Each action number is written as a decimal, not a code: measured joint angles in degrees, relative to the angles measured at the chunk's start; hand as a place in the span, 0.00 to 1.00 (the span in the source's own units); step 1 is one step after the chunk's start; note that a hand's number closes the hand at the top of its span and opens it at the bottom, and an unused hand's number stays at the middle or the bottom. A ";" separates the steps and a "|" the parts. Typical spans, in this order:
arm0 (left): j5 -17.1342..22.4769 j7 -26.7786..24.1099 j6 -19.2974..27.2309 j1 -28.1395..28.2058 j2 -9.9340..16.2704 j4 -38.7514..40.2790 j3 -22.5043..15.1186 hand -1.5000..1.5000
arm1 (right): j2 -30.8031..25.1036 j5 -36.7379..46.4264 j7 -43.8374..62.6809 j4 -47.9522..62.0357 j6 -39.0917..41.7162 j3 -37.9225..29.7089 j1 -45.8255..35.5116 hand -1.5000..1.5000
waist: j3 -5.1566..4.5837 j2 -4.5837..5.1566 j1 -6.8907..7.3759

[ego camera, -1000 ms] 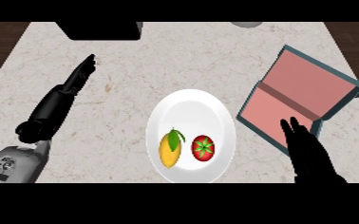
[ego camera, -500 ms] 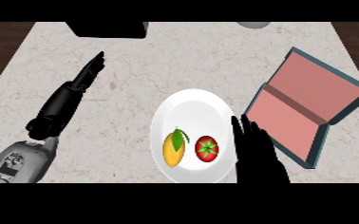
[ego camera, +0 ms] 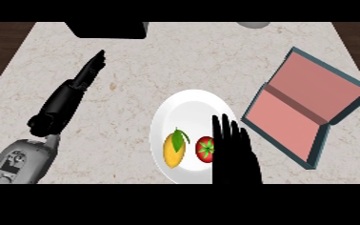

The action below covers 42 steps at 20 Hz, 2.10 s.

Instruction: Pick the tomato from the plate and place it in the cardboard box

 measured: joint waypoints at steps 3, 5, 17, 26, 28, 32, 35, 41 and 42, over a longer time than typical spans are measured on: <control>-0.44 -0.22 0.11 0.27 -0.25 0.38 0.09 0.50 | 0.15 -0.04 0.64 2.27 0.04 -0.16 -1.48 0.00 | 0.02 -0.08 -0.17; -0.04 -0.25 -0.47 0.18 0.00 0.54 0.66 0.50 | 0.21 -0.23 0.88 4.14 0.01 -0.82 -2.82 0.00 | 0.03 -0.10 -0.14; -0.61 -0.73 -1.35 1.01 -0.46 0.29 1.48 0.50 | 0.27 -2.67 1.20 12.12 0.18 -4.15 -8.09 0.00 | 0.10 -0.23 -0.28; -1.34 -0.22 -1.80 0.27 -1.34 0.86 2.45 0.50 | 0.34 -4.83 1.59 17.36 -2.15 -3.14 -9.69 0.00 | 0.16 -0.19 -0.53; -1.66 -0.79 -2.11 0.50 -1.29 1.12 2.64 0.50 | 0.35 -5.54 1.80 18.54 -3.27 -2.15 -9.51 0.00 | 0.16 -0.20 -0.49; -1.82 -0.52 -2.38 1.09 -1.60 0.51 2.88 0.50 | 0.34 -6.22 1.50 20.57 -4.43 -3.07 -10.09 0.00 | 0.17 -0.23 -0.54; -2.27 -0.43 -2.35 1.85 -1.75 -0.23 2.87 0.50 | 0.33 -5.65 1.36 21.76 -4.88 -3.90 -9.65 0.00 | 0.17 -0.29 -0.64; -2.13 0.87 -3.05 1.60 -1.86 -1.35 3.81 0.50 | 0.38 -5.01 1.56 23.73 -7.37 -2.38 -7.78 0.00 | 0.19 -0.28 -0.74; -2.03 0.87 -3.32 2.12 -1.84 -1.84 3.94 0.50 | 0.42 -5.16 1.31 24.21 -7.80 -2.74 -7.89 0.00 | 0.20 -0.28 -0.70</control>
